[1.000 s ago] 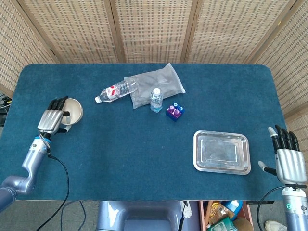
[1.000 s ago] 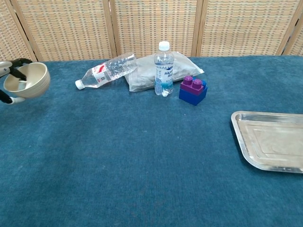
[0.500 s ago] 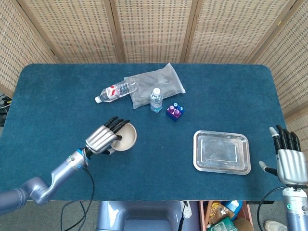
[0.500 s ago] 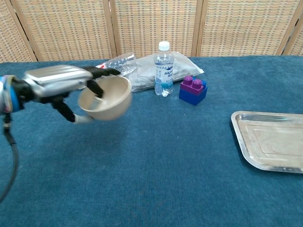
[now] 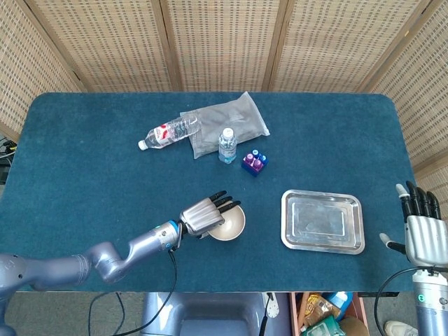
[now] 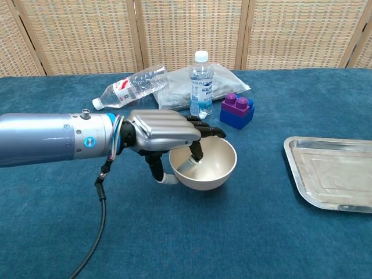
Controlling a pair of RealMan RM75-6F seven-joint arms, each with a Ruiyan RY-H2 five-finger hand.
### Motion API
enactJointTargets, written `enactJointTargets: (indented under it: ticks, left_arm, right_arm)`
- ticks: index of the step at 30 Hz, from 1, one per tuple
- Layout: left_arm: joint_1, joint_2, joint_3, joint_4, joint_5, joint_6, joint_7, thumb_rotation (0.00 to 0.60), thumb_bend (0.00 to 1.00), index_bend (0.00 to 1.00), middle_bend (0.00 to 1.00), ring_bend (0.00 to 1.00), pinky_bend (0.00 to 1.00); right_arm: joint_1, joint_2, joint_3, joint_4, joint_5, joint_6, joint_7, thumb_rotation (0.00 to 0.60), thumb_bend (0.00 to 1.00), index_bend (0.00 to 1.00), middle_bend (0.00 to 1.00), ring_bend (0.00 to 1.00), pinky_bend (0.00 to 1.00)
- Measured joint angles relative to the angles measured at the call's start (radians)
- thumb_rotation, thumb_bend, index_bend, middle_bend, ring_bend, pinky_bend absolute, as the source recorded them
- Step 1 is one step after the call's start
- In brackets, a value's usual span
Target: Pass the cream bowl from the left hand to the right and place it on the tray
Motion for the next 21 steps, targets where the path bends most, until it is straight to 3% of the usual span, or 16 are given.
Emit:
enactJointTargets:
  ticks: [3,5,6,14,21]
  left_arm:
    - [-0.007,-0.006,0.002,0.004,-0.019,-0.008,0.02,0.6,0.21,0.3,0.0,0.0,0.0]
    - [-0.009,-0.006,0.004,0.004,-0.029,-0.012,0.031,0.6,0.07,0.06,0.0,0.0,0.0]
    - [-0.01,-0.005,0.006,0.002,-0.035,-0.013,0.042,0.6,0.04,0.02,0.0,0.0,0.0]
    - [0.008,0.061,0.005,-0.074,-0.077,0.028,0.084,0.6,0.0,0.0,0.0,0.0,0.0]
    - [0.12,0.276,-0.019,-0.222,-0.153,0.206,0.118,0.6,0.0,0.0,0.0,0.0,0.0]
  right_arm:
    - [0.0,0.002,0.001,0.0,0.002,-0.002,0.003,0.6,0.0,0.0,0.0,0.0,0.0]
    - [0.001,0.003,0.0,0.0,0.002,-0.002,0.005,0.6,0.0,0.0,0.0,0.0,0.0]
    - [0.001,0.003,0.0,0.0,0.001,-0.002,0.006,0.6,0.0,0.0,0.0,0.0,0.0]
    - [-0.002,0.006,-0.007,-0.007,-0.017,0.007,0.008,0.6,0.0,0.0,0.0,0.0,0.0]
    - [0.003,0.002,-0.033,-0.01,-0.069,0.004,-0.003,0.6,0.0,0.0,0.0,0.0,0.0]
